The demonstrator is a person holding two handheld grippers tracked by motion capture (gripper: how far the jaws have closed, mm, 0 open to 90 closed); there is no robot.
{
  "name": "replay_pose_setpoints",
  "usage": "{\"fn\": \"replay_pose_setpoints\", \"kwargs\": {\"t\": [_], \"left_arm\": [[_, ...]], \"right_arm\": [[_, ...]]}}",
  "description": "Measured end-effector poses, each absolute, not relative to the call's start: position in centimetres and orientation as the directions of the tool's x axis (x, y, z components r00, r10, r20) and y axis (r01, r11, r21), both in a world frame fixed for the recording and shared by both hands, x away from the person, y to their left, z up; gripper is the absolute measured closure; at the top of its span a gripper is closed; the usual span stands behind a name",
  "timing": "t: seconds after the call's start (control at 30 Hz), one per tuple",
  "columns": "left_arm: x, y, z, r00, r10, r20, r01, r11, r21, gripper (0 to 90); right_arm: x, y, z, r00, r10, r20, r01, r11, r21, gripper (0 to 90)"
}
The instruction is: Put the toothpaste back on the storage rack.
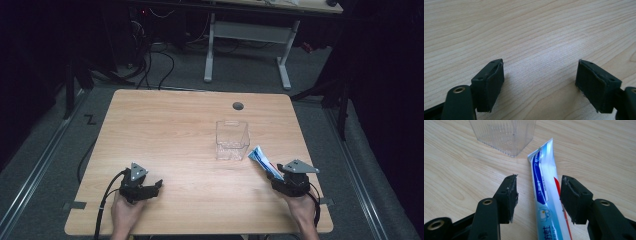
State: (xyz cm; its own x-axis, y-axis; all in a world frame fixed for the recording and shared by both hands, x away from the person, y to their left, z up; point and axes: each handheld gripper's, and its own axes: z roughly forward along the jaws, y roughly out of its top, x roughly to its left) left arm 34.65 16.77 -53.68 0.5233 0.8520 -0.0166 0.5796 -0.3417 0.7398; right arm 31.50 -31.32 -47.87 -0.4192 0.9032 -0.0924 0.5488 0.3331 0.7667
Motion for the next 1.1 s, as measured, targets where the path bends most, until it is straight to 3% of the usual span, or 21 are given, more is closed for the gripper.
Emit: {"fn": "replay_pose_setpoints", "kwargs": {"t": [1.1], "left_arm": [[34.7, 16.8, -53.7, 0.523, 0.852, -0.02, 0.581, -0.339, 0.74, 23.1]], "right_arm": [[34.6, -30.4, -47.0, -0.435, 0.884, -0.173, 0.619, 0.433, 0.656, 45.7]]}}
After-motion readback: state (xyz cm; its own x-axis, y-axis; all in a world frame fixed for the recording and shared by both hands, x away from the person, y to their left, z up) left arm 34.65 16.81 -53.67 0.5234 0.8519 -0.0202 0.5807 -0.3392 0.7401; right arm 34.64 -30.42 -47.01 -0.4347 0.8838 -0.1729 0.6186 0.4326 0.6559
